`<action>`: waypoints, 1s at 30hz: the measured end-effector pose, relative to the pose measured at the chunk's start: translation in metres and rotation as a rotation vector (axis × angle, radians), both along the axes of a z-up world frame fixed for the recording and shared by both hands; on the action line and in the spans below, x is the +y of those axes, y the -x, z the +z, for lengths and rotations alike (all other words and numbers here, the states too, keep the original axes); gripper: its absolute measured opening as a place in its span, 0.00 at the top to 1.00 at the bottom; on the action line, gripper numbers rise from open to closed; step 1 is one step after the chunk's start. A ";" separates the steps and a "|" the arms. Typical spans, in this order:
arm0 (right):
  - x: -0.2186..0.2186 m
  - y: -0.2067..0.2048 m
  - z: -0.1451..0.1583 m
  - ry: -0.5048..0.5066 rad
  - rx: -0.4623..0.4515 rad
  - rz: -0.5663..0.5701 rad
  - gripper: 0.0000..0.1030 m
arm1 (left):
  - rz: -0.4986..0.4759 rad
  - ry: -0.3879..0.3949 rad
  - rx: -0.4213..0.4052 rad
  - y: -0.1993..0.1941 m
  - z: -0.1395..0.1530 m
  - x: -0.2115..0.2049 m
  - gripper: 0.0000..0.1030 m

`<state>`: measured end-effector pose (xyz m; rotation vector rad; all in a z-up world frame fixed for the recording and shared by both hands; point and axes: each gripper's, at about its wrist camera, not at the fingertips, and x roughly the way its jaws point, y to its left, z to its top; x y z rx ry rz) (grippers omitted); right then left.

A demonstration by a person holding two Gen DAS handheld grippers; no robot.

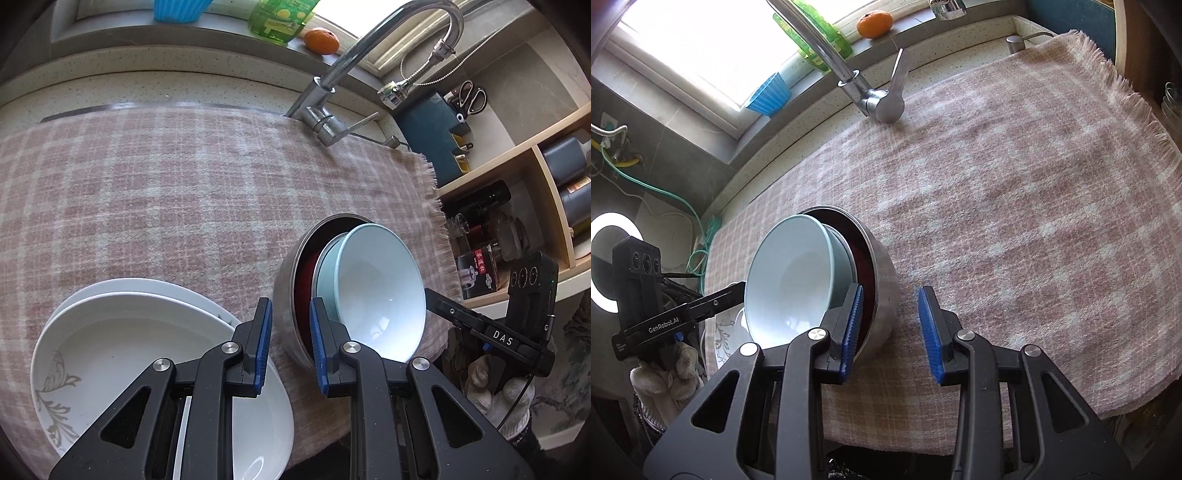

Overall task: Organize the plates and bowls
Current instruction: 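Grip the rim of the nested bowls with the right gripper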

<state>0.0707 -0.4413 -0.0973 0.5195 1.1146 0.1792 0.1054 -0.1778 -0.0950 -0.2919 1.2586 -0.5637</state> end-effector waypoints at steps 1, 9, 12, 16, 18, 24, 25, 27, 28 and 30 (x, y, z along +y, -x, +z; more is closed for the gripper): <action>0.000 0.000 -0.001 -0.003 0.004 0.001 0.68 | 0.000 0.003 0.005 0.000 -0.001 0.000 0.82; 0.007 -0.003 -0.009 -0.010 0.016 0.028 0.76 | 0.005 -0.001 0.020 -0.002 -0.009 -0.002 0.82; 0.009 -0.005 -0.012 -0.020 0.020 0.036 0.82 | 0.009 0.003 0.024 -0.004 -0.011 -0.002 0.82; 0.009 -0.007 -0.017 -0.048 0.029 0.042 0.87 | 0.006 0.001 0.025 -0.004 -0.013 -0.003 0.82; 0.010 -0.008 -0.016 -0.041 0.026 0.044 0.87 | 0.001 -0.004 0.021 -0.003 -0.013 -0.005 0.84; 0.011 -0.008 -0.015 -0.030 0.026 0.044 0.87 | -0.014 -0.025 -0.001 -0.002 -0.009 -0.012 0.91; 0.012 -0.008 -0.014 -0.026 0.024 0.044 0.88 | -0.014 -0.029 -0.004 -0.002 -0.009 -0.012 0.91; 0.011 -0.008 -0.013 -0.025 0.025 0.043 0.88 | -0.012 -0.026 -0.002 -0.002 -0.009 -0.012 0.91; 0.011 -0.009 -0.013 -0.028 0.028 0.042 0.88 | -0.009 -0.024 -0.001 -0.002 -0.008 -0.011 0.91; 0.011 -0.008 -0.012 -0.023 0.027 0.043 0.88 | -0.007 -0.019 -0.009 -0.002 -0.006 -0.011 0.91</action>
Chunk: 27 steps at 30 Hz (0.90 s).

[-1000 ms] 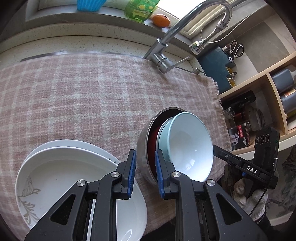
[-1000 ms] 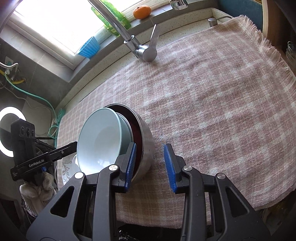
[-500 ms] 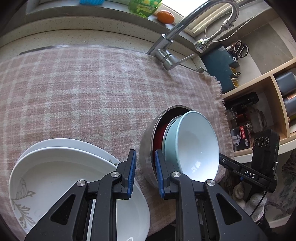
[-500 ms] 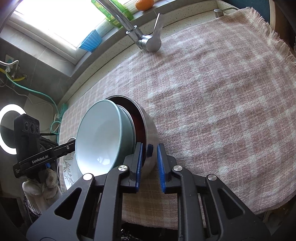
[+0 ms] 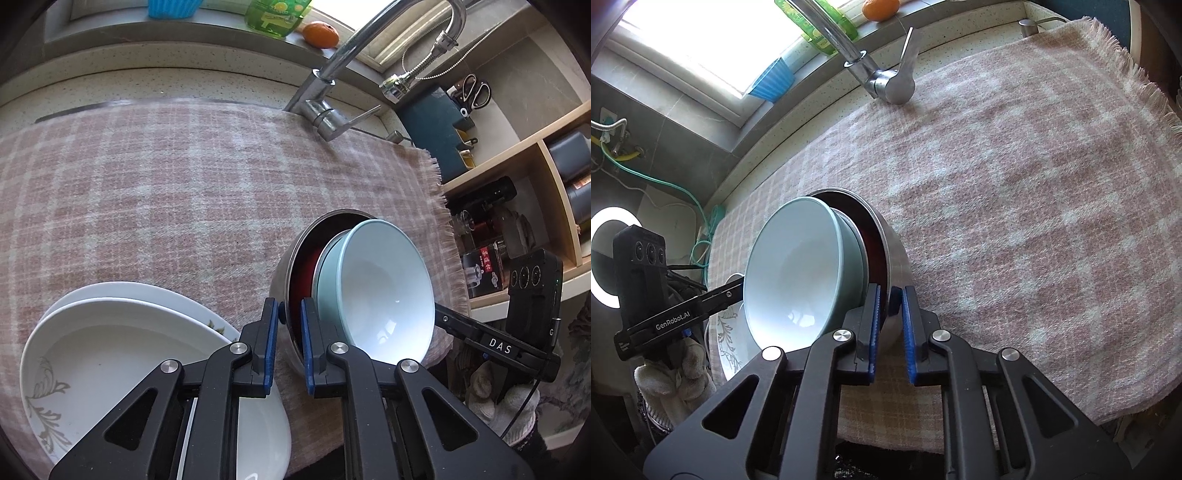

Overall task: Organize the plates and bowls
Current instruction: 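Grip the rim of the nested bowls with the right gripper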

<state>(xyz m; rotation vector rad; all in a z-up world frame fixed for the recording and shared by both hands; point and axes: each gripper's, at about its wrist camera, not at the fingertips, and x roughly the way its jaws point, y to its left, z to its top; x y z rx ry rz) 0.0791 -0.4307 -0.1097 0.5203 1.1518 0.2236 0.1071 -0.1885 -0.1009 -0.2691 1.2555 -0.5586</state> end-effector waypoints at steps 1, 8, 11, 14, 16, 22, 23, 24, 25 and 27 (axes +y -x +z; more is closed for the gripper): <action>0.000 0.000 0.001 0.004 -0.001 0.001 0.88 | 0.001 -0.002 -0.002 0.000 0.001 0.000 0.91; 0.002 0.001 0.002 0.014 -0.001 0.001 0.88 | -0.007 -0.005 -0.007 0.001 0.000 0.000 0.91; 0.001 0.001 0.001 0.012 0.000 0.001 0.88 | -0.007 -0.008 -0.011 0.001 0.000 0.000 0.91; 0.002 0.001 0.001 0.005 0.002 -0.002 0.88 | -0.007 -0.003 -0.010 0.000 -0.001 0.000 0.91; 0.001 0.001 0.001 0.001 0.004 -0.002 0.88 | -0.009 -0.010 -0.012 0.000 -0.002 0.000 0.91; -0.001 0.002 0.000 -0.015 0.011 -0.003 0.88 | 0.009 -0.003 0.014 -0.004 -0.010 0.004 0.88; -0.001 0.001 0.000 -0.009 0.010 0.001 0.88 | 0.010 -0.003 0.016 -0.005 -0.010 0.004 0.88; 0.000 0.001 0.001 -0.006 0.010 0.003 0.88 | 0.009 -0.005 0.016 -0.005 -0.010 0.003 0.88; 0.000 0.001 0.000 -0.005 0.010 0.004 0.88 | 0.010 -0.004 0.017 -0.005 -0.011 0.002 0.88; -0.001 0.000 0.000 -0.010 0.011 0.003 0.88 | 0.013 -0.001 0.014 -0.004 -0.011 0.002 0.88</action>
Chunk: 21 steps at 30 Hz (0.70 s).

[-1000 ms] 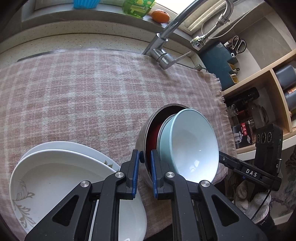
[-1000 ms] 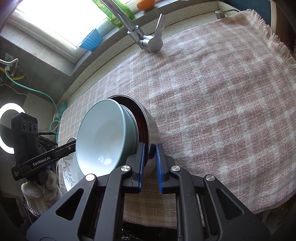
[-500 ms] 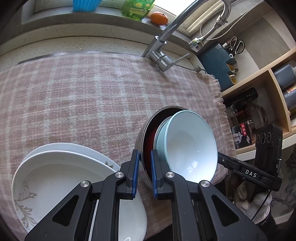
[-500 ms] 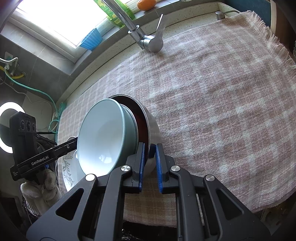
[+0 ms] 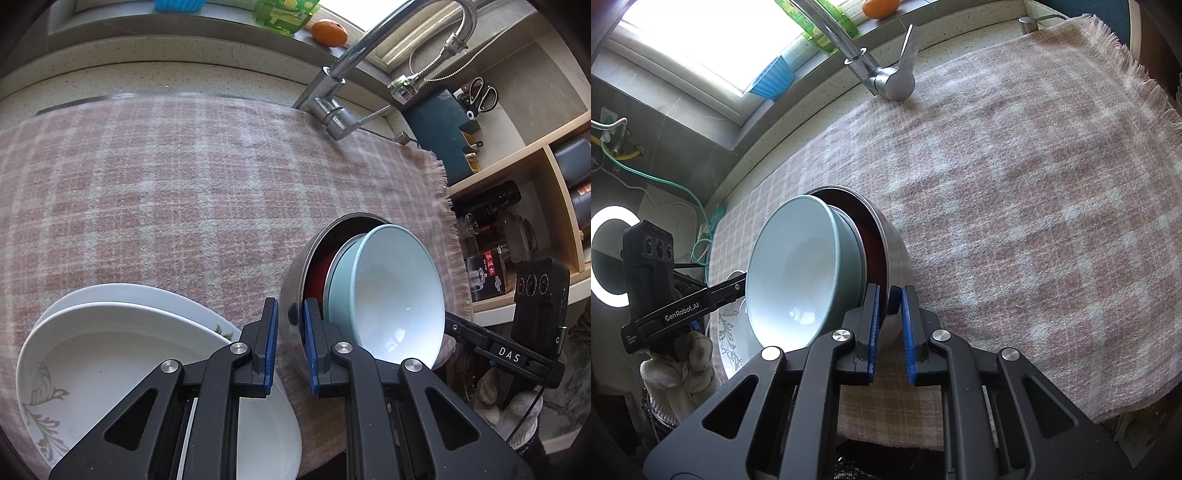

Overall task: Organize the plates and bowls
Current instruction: 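Grip the rim of the nested bowls with the right gripper, then carry the nested bowls onto the white plate stack with the right gripper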

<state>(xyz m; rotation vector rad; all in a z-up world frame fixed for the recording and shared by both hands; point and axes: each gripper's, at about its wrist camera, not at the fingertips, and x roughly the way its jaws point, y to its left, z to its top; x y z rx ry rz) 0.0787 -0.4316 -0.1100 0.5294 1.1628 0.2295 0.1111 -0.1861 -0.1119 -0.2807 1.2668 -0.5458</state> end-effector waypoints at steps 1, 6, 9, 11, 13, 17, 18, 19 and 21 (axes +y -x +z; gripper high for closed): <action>0.000 0.000 0.000 -0.003 0.000 0.000 0.88 | -0.005 -0.005 -0.004 0.001 0.000 -0.001 0.88; 0.002 0.002 0.002 0.007 -0.009 0.003 0.88 | -0.020 -0.031 -0.022 0.006 0.001 -0.006 0.92; 0.004 0.004 0.004 0.012 -0.011 0.004 0.88 | -0.012 -0.031 -0.018 0.006 0.002 -0.005 0.92; 0.006 0.005 0.008 0.015 -0.016 0.009 0.88 | -0.004 -0.032 -0.018 0.006 0.004 -0.004 0.92; 0.006 0.005 0.011 0.011 -0.020 0.006 0.88 | -0.004 -0.028 -0.023 0.007 0.007 -0.003 0.92; 0.005 0.005 0.020 0.000 -0.027 0.005 0.88 | 0.004 -0.016 -0.040 0.009 0.020 -0.001 0.92; 0.005 0.006 0.023 -0.002 -0.030 0.007 0.88 | 0.008 -0.013 -0.044 0.009 0.024 0.000 0.92; 0.006 0.006 0.027 -0.004 -0.033 0.010 0.88 | 0.012 -0.011 -0.047 0.010 0.027 0.002 0.92; 0.009 0.007 0.036 -0.003 -0.045 0.022 0.88 | 0.017 -0.004 -0.057 0.012 0.034 0.006 0.92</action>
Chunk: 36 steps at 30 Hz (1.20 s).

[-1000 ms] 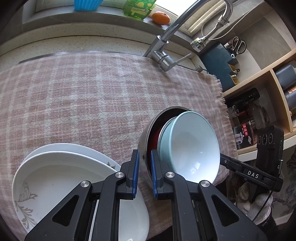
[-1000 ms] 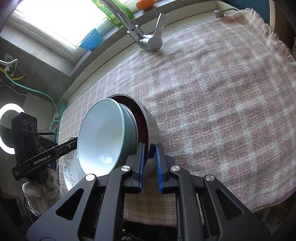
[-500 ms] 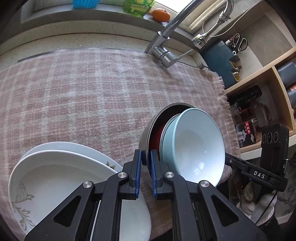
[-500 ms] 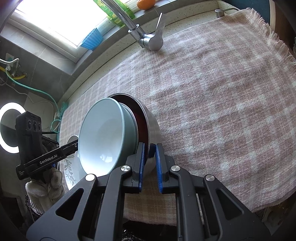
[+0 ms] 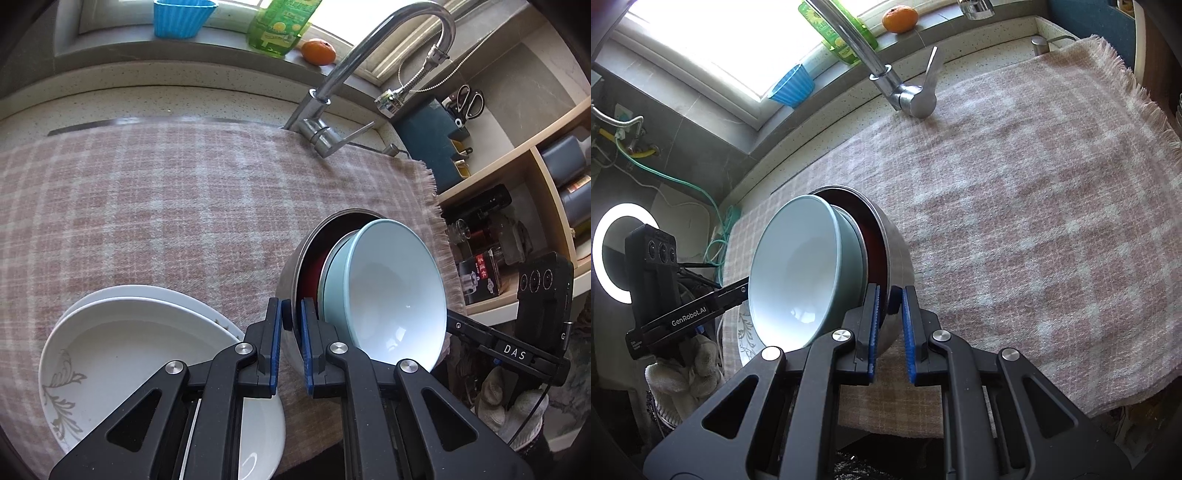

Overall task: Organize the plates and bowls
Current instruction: 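Carry the nested bowls onto the white plate stack with the right gripper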

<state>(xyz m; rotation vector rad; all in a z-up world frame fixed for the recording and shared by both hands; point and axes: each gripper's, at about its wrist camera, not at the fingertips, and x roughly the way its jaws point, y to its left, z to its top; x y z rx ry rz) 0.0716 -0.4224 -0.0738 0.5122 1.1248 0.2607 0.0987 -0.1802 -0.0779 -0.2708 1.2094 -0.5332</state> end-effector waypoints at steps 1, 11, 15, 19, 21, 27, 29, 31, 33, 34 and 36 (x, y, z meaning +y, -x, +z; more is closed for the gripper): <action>0.003 0.001 0.004 0.002 -0.007 0.009 0.88 | 0.004 0.004 -0.005 0.002 0.004 0.003 0.92; 0.048 0.000 0.032 -0.014 -0.044 0.111 0.88 | 0.087 0.012 -0.041 0.021 0.028 0.049 0.92; 0.074 -0.001 0.032 -0.022 -0.044 0.167 0.88 | 0.133 0.009 -0.038 0.032 0.029 0.075 0.92; 0.101 -0.002 0.028 -0.021 -0.034 0.225 0.88 | 0.190 0.009 -0.019 0.042 0.024 0.101 0.92; 0.113 -0.002 0.024 -0.020 -0.025 0.251 0.88 | 0.215 0.005 -0.013 0.048 0.021 0.112 0.92; 0.143 -0.002 0.011 -0.016 0.001 0.307 0.88 | 0.266 -0.006 0.009 0.063 0.013 0.137 0.92; 0.149 -0.001 0.007 -0.015 0.010 0.317 0.88 | 0.275 -0.010 0.013 0.065 0.012 0.143 0.92; 0.154 -0.001 0.003 -0.015 0.021 0.320 0.88 | 0.279 -0.012 0.018 0.066 0.010 0.146 0.92; 0.157 0.000 0.000 -0.015 0.028 0.322 0.88 | 0.282 -0.012 0.021 0.068 0.009 0.150 0.92; 0.158 0.000 -0.001 -0.014 0.030 0.322 0.88 | 0.280 -0.014 0.022 0.068 0.008 0.150 0.92; 0.159 0.000 -0.002 -0.013 0.035 0.320 0.88 | 0.279 -0.015 0.024 0.069 0.007 0.151 0.92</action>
